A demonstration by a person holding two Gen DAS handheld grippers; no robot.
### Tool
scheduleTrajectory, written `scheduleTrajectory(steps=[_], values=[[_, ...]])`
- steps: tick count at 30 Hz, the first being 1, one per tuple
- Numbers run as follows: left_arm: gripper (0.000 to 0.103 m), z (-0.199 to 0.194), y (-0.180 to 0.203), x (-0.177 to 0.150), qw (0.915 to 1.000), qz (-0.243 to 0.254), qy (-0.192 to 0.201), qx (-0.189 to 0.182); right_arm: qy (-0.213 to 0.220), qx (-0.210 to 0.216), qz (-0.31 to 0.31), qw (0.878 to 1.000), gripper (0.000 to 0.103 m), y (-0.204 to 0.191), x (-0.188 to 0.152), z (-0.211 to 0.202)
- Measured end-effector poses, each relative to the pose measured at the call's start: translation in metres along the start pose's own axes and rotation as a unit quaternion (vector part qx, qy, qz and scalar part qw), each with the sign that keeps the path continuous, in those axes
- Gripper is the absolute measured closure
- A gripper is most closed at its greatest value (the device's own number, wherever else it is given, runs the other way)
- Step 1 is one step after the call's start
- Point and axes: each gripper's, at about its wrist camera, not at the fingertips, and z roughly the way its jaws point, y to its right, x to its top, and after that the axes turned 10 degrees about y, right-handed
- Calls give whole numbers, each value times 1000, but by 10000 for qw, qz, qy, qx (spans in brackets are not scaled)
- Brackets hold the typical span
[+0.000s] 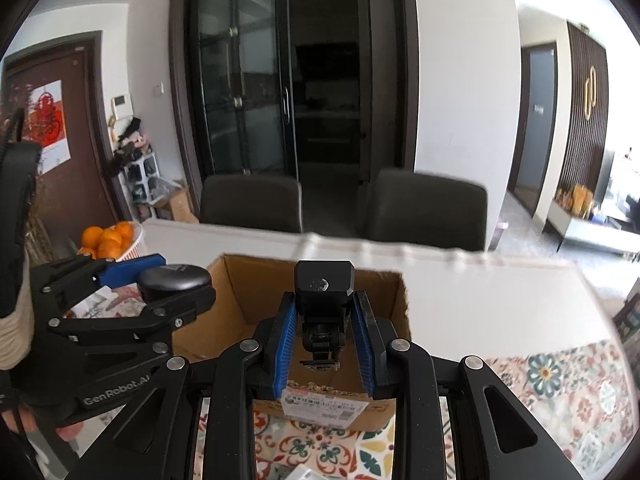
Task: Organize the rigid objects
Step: 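Carry both held items over the cardboard box and open both tools, then withdraw both tools from the box back toward the remaining items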
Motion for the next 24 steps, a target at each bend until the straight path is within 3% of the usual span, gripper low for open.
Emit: scheduleTrajectory(steps=[6, 8, 10, 12, 18, 24], values=[[45, 26, -3, 0, 9995, -71, -285, 92, -445, 70, 299, 9985, 75, 12, -10, 35], [38, 30, -6, 1, 9994, -50, -297, 151, -582, 78, 371, 9976, 74, 18, -13, 45], [29, 29, -7, 1, 9993, -56, -265, 249, -651, 70, 467, 9968, 69, 22, -15, 50], [20, 26, -8, 0, 9991, -53, -220, 347, -675, -49, 496, 9965, 51, 24, -15, 50], [7, 11, -9, -6, 9979, -105, -158, 615, -635, -288, 419, 9967, 43, 25, -14, 36], [4, -17, -3, -16, 9958, -87, -26, 913, -597, -437, 329, 9967, 37, 20, -20, 9]])
